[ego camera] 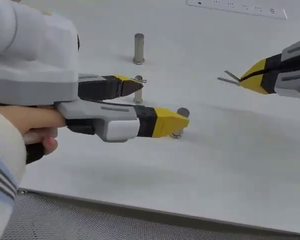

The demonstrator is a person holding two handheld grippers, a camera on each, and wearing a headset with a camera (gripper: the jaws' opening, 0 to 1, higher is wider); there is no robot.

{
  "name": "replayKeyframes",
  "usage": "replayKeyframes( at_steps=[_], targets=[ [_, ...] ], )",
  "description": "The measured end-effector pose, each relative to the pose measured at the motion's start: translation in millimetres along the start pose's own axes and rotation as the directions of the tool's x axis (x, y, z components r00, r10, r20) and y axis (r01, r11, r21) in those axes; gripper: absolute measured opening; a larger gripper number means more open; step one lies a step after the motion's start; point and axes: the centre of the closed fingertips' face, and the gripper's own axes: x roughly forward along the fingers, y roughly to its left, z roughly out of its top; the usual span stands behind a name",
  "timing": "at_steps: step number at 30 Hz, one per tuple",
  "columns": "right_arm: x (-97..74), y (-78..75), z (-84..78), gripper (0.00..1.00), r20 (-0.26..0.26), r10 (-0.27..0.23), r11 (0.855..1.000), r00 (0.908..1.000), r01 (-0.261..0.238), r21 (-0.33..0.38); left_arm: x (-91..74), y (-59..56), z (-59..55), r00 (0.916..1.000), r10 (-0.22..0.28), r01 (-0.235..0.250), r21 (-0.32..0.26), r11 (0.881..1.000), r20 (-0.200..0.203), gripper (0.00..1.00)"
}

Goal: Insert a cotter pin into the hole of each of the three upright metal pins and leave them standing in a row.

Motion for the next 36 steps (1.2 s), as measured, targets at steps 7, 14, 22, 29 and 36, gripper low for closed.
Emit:
replayKeyframes(
  at_steps=[7,14,22,29,36],
  targets=[
    [-8.8,17.3,19.9,0.0,0.04,-0.01,0.999,0.9992,0.012,-0.039,9.1,-3.1,7.4,0.9997,-0.021,0.021,-0.019,1.0,0.01,0.61],
    [-20.0,22.2,43.7,0.0,0.089,-0.062,0.99,0.9941,0.073,-0.124,16.7,-8.3,14.5,0.9989,-0.046,0.046,-0.014,0.999,0.009,0.53],
    [-21.6,37.2,59.6,0.0,0.116,-0.046,0.983,0.9921,0.066,-0.172,25.9,-14.5,26.3,0.9955,-0.091,0.093,-0.054,0.994,0.026,0.39],
    [-17.4,38.0,58.6,0.0,0.117,-0.023,0.982,0.9928,0.044,-0.185,32.8,-15.5,29.7,0.9924,-0.12,0.122,-0.084,0.989,0.024,0.26],
    [-17.5,49.1,66.6,0.0,0.126,-0.004,0.98,0.9921,0.028,-0.198,37.1,-20.1,27.0,0.9906,-0.136,0.136,-0.115,0.984,0.015,0.15]
  ],
)
